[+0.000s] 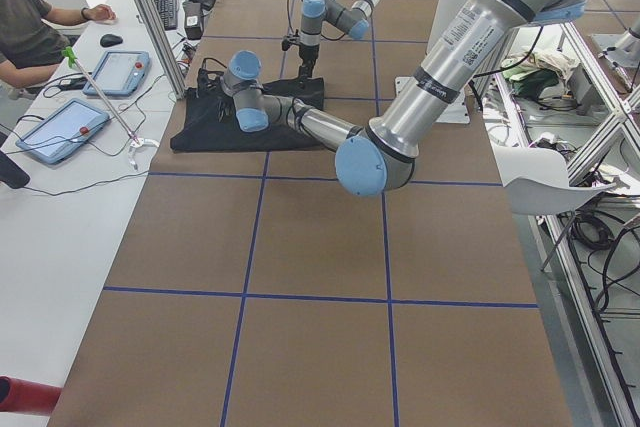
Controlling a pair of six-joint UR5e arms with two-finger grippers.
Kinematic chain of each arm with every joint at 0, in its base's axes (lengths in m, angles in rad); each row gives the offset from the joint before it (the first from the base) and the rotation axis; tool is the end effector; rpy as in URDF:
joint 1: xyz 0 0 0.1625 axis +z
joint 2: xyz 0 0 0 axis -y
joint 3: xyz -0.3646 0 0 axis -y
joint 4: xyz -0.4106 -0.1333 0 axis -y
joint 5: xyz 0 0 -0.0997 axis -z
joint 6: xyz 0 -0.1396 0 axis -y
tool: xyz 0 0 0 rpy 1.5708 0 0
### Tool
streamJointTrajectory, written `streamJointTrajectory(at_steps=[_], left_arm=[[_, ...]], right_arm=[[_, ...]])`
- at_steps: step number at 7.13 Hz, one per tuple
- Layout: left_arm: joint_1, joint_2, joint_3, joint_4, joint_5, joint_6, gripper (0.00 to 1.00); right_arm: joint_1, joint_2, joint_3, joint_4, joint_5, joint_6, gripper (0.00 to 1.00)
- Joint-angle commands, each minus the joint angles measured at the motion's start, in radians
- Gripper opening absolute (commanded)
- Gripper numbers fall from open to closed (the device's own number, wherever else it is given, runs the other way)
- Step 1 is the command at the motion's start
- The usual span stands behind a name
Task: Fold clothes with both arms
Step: 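Lower the right gripper onto the shirt's edge nearest it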
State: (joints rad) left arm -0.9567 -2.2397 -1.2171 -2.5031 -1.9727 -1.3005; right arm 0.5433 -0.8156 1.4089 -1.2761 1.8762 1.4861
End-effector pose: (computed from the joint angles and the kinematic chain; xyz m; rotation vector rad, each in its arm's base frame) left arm 0.3794 -0.6746 0.2675 0.4245 1.2091 -0.3401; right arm -0.6004 -0.4693 0.2051 0.0010 -0.9286 0.2898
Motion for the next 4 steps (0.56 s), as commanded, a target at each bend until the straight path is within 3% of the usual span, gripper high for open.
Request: streamJointTrajectory(at_steps=[1, 4], left_arm=[[0.001, 0.0, 0.001, 0.0, 0.0, 0.003, 1.0], [0.001, 0.002, 0.001, 0.0, 0.0, 0.009, 1.0]], right_arm=[[0.0, 0.048, -0.069, 0.004, 0.0, 0.04, 1.0], [-0.011, 0.053, -0.071, 0.004, 0.0, 0.043, 1.0]])
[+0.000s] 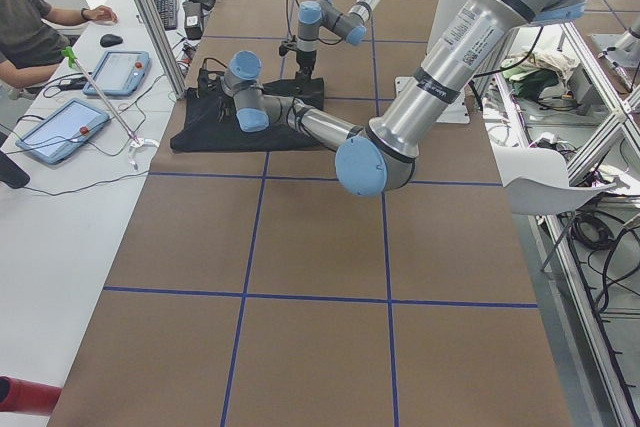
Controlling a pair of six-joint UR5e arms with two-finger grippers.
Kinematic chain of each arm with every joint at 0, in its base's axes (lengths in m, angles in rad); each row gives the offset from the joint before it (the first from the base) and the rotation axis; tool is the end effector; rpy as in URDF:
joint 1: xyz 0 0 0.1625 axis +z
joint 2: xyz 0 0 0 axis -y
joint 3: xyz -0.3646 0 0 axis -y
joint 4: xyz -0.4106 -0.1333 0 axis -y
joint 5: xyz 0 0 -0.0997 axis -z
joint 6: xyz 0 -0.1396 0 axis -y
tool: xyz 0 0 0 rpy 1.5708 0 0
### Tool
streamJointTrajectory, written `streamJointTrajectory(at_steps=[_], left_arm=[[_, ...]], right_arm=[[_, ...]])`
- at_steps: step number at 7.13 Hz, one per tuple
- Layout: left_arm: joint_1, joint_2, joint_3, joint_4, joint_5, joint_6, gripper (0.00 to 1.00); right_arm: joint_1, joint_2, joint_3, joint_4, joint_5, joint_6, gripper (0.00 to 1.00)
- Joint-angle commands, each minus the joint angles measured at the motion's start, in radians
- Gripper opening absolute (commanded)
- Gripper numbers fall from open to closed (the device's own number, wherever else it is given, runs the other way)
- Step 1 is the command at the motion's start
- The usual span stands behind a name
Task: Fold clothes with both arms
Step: 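Lower the right gripper onto the shirt's edge nearest it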
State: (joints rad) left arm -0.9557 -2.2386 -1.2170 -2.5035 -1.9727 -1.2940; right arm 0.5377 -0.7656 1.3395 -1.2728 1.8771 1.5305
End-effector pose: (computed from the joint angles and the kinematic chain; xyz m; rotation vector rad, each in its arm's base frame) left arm 0.3800 -0.6742 0.2684 0.4272 1.2071 -0.3339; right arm -0.6178 -0.4746 0.2015 -0.0283 -0.9145 0.3290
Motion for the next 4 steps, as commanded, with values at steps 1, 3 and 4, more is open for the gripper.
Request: streamJointTrajectory(at_steps=[1, 3, 4], left_arm=[[0.0, 0.001, -0.001, 0.0, 0.0, 0.002, 1.0], [0.0, -0.001, -0.001, 0.0, 0.0, 0.002, 1.0], [0.0, -0.001, 0.001, 0.0, 0.0, 0.002, 1.0]], right_arm=[[-0.01, 0.003, -0.009, 0.001, -0.001, -0.003, 1.0], [-0.027, 0.002, -0.014, 0.001, -0.001, -0.003, 1.0], [-0.028, 0.002, -0.014, 0.001, -0.001, -0.003, 1.0]])
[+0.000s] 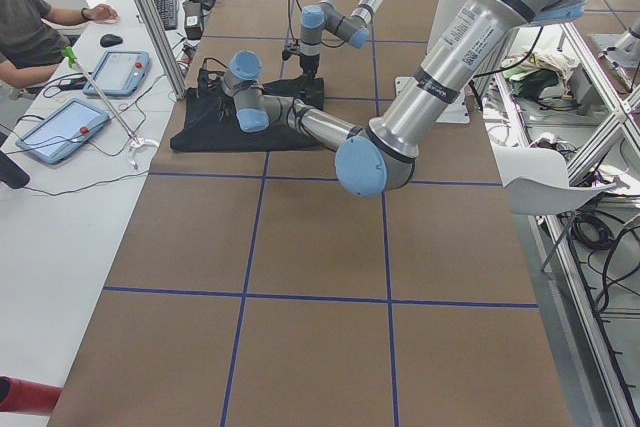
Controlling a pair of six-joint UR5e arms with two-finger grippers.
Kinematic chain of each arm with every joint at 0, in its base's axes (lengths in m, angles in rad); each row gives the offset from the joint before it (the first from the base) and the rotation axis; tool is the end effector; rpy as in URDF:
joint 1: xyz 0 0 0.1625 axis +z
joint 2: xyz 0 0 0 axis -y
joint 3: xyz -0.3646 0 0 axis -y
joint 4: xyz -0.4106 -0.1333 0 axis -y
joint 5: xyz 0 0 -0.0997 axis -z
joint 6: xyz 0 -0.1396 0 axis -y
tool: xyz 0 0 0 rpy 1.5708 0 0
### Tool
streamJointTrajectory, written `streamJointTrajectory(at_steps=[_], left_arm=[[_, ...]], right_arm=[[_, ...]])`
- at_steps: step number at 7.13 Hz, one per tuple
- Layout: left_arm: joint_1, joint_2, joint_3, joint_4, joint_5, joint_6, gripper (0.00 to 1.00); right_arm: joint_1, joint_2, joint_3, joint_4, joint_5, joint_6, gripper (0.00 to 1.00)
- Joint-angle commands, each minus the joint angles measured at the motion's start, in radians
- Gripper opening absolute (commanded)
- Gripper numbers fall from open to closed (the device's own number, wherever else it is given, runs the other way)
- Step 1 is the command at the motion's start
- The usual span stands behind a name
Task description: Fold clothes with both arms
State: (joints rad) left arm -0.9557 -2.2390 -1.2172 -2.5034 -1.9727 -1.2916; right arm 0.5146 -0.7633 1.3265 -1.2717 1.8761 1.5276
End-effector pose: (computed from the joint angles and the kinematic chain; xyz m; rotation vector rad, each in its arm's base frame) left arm 0.3800 -0.6742 0.2680 0.4290 1.2069 -0.3317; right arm -0.6311 -0.4617 0.2063 -0.0397 -0.9043 0.3074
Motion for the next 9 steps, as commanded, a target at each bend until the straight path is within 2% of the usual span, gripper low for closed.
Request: streamJointTrajectory(at_steps=[1, 3, 4, 5, 6, 7, 9], left_arm=[[0.0, -0.001, 0.001, 0.0, 0.0, 0.0, 1.0], [0.0, -0.001, -0.001, 0.0, 0.0, 0.0, 1.0], [0.0, 0.001, 0.001, 0.0, 0.0, 0.002, 1.0], [0.0, 0.001, 0.001, 0.0, 0.0, 0.002, 1.0], [0.002, 0.001, 0.001, 0.0, 0.0, 0.002, 1.0], [0.002, 0.001, 0.001, 0.0, 0.002, 0.002, 1.0], [0.002, -0.001, 0.001, 0.0, 0.002, 0.0, 1.0]], right_arm=[[-0.005, 0.001, -0.009, 0.002, 0.0, 0.0, 1.0], [-0.005, 0.005, -0.016, 0.002, 0.0, 0.002, 0.98], [-0.005, 0.012, -0.016, 0.003, 0.0, 0.003, 0.81], [-0.005, 0.015, -0.016, 0.003, 0.002, 0.003, 0.36], [-0.005, 0.015, -0.016, 0.003, 0.002, 0.0, 0.08], [-0.005, 0.012, -0.018, 0.003, 0.0, 0.0, 0.01], [-0.005, 0.009, -0.018, 0.003, 0.002, -0.009, 0.03]])
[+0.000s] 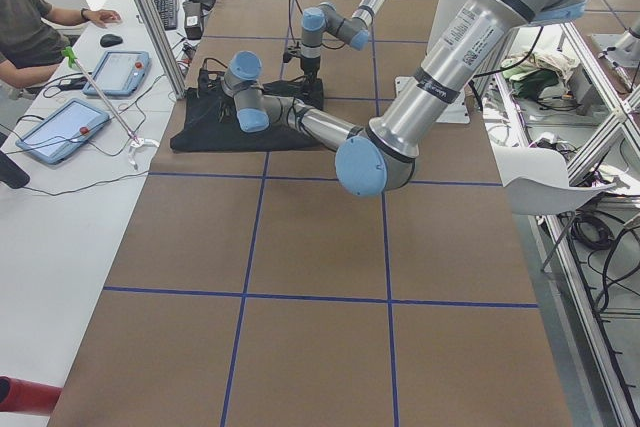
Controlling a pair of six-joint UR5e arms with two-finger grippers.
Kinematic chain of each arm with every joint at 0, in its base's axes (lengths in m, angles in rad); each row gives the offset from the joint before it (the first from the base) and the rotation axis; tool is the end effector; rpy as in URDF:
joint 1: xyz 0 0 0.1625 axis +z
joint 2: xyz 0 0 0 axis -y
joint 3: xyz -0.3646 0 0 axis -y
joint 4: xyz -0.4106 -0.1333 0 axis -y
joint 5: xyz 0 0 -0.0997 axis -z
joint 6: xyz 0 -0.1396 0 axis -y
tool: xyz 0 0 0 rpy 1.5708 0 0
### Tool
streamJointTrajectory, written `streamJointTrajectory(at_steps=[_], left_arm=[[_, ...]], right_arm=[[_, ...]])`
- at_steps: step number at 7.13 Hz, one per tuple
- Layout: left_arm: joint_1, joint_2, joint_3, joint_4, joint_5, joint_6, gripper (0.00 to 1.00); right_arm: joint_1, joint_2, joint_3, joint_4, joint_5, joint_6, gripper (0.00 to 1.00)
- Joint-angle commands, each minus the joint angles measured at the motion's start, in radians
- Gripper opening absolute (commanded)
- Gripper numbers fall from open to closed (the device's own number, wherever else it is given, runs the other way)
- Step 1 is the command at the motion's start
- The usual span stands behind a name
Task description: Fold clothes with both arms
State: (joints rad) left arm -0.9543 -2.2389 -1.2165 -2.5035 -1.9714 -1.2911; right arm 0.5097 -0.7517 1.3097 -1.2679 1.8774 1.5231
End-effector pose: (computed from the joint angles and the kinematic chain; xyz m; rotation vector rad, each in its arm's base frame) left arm 0.3809 -0.6739 0.2684 0.4290 1.2060 -0.3311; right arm -0.6369 -0.4604 0.2052 -0.0415 -0.9030 0.2983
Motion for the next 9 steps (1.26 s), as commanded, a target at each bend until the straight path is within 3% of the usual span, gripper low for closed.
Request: streamJointTrajectory(at_steps=[1, 9], left_arm=[[0.0, -0.002, 0.0, 0.0, 0.0, -0.001, 1.0], [0.006, -0.002, 0.0, 0.002, 0.0, -0.004, 1.0]], right_arm=[[0.0, -0.003, -0.003, -0.001, 0.0, -0.004, 0.03], [0.001, 0.005, -0.006, 0.002, 0.019, 0.003, 0.0]])
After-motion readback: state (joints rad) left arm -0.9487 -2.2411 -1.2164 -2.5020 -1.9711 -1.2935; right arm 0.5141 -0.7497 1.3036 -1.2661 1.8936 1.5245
